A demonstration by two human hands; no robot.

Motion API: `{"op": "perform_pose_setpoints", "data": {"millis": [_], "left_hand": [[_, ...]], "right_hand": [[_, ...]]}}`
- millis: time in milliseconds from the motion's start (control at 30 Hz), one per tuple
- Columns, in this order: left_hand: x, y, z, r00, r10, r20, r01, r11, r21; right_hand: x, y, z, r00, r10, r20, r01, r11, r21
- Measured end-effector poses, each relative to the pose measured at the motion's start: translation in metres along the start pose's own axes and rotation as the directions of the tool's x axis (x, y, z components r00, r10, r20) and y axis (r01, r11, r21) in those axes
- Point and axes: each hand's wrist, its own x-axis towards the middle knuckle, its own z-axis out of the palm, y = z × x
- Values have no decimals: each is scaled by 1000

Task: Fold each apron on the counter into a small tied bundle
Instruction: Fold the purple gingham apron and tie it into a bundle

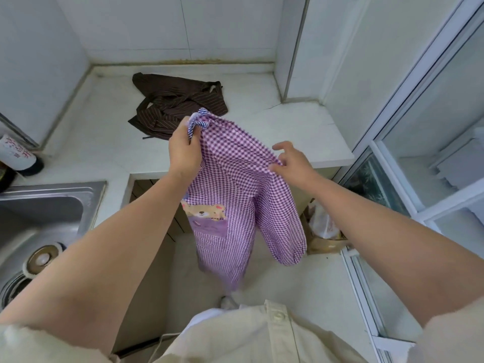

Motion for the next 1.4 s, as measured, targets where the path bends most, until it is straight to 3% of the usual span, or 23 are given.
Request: {"op": "perform_pose_setpoints", "data": {"millis": [100,167,267,300,400,533,633,700,767,833,900,933,967,1033,1067,1100,1167,1233,1300,1400], "left_hand": [[-13,-1,13,999,-32,29,31,999,37],[-23,0,20,997,-68,25,66,996,56],[-36,10,24,994,-114,-3,114,993,41],[-42,14,26,993,-121,1,121,992,39],[-54,23,31,975,-219,48,219,976,2],[-73,29,37,942,-317,114,329,937,-116],[-86,36,42,937,-327,125,347,915,-205],[-91,37,44,947,-305,98,318,929,-188],[-94,35,45,947,-319,35,321,941,-104],[-93,30,44,932,-358,-56,362,926,104],[-96,29,44,902,-389,-186,430,787,442],[-100,30,44,906,-348,-243,424,726,542],[-104,34,45,935,-255,-248,354,736,577],[-110,43,50,998,39,-48,-7,845,535],[-114,49,56,980,140,143,-191,867,460],[-116,56,63,928,141,344,-275,883,380],[-122,66,80,778,-42,626,-258,888,380],[-121,69,89,711,-195,676,-222,850,478],[-121,67,89,702,-222,677,-192,856,480],[-114,60,84,732,-260,630,-114,865,489]], "right_hand": [[-17,23,-7,961,76,265,-20,979,-205],[-26,31,-13,973,85,216,-58,990,-128],[-35,34,-28,997,68,-19,-68,998,11],[-40,34,-34,997,73,0,-73,997,33],[-56,37,-37,970,71,234,-101,988,120],[-74,50,-43,959,96,265,-193,910,366],[-88,55,-54,900,51,433,-178,950,258],[-90,59,-56,894,35,446,-124,977,174],[-91,58,-56,919,36,392,-134,965,225],[-90,56,-56,933,43,358,-156,943,295],[-92,50,-55,930,18,366,-147,933,327],[-92,47,-55,926,3,378,-141,931,337],[-92,42,-54,918,-12,397,-134,931,338],[-93,33,-52,898,-38,438,-116,940,320],[-92,29,-50,890,-48,453,-104,947,304],[-91,25,-48,886,-61,460,-83,955,285],[-90,19,-44,883,-83,462,-48,963,265],[-88,18,-45,889,-94,447,-34,963,269],[-89,24,-49,888,-67,455,-35,977,211],[-91,42,-51,860,61,506,6,992,-130]]}}
